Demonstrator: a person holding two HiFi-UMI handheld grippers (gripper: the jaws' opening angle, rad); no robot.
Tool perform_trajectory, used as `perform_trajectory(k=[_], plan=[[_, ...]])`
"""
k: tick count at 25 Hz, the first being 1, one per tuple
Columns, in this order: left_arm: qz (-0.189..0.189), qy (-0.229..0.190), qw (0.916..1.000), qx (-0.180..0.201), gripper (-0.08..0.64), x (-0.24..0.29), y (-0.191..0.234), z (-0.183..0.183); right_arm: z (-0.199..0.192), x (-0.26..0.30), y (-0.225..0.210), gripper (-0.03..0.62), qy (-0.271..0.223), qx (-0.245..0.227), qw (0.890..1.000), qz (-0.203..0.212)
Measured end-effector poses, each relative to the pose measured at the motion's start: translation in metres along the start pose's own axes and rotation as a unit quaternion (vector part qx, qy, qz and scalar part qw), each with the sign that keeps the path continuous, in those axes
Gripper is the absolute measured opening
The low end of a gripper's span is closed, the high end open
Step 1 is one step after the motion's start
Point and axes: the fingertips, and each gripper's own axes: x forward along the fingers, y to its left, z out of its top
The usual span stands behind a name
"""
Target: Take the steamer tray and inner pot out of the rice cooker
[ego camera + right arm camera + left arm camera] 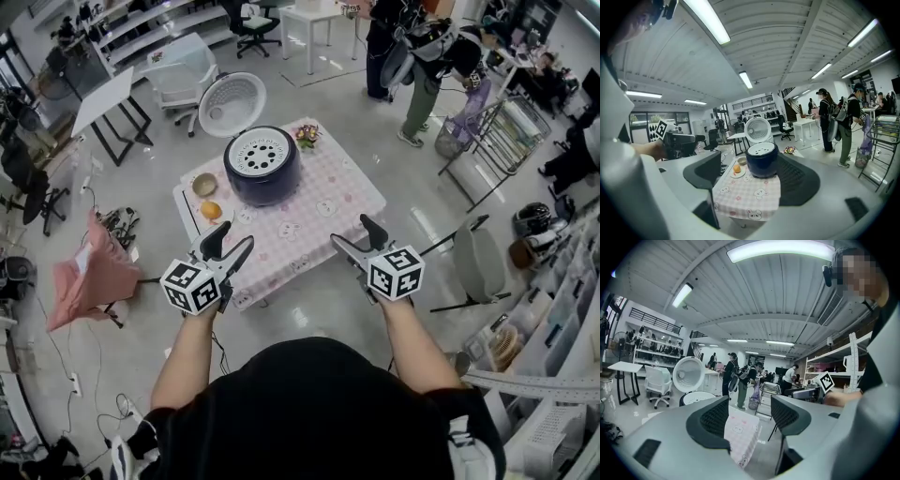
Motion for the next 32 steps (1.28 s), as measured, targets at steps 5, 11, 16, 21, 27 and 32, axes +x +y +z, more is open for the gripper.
perform_trajectory(k=[5, 11, 16, 21, 27, 32], plan=[[0.006, -0.001, 1.0, -0.003, 0.288, 0.023, -0.005, 0.001, -0.002, 0.0, -0.022, 0.385, 0.007, 0.002, 1.0, 0.011], [0.009, -0.006, 0.9999, -0.008, 0.29, 0.043, -0.015, 0.002, 0.0, -0.003, -0.039, 0.387, 0.017, -0.005, 1.0, 0.021], [0.01, 0.001, 0.9999, -0.002, 0.291, 0.055, -0.019, 0.0, 0.005, -0.008, -0.052, 0.387, 0.017, -0.006, 1.0, 0.018], [0.013, 0.006, 0.9999, -0.002, 0.291, 0.065, -0.013, -0.001, -0.001, -0.003, -0.063, 0.387, 0.026, 0.001, 1.0, 0.015], [0.021, 0.013, 0.9996, -0.011, 0.291, 0.078, 0.007, -0.01, -0.002, 0.012, -0.076, 0.387, 0.027, 0.01, 1.0, 0.011], [0.014, 0.013, 0.9996, -0.02, 0.291, 0.102, 0.03, -0.011, 0.001, 0.033, -0.095, 0.387, 0.035, 0.011, 0.999, 0.0]])
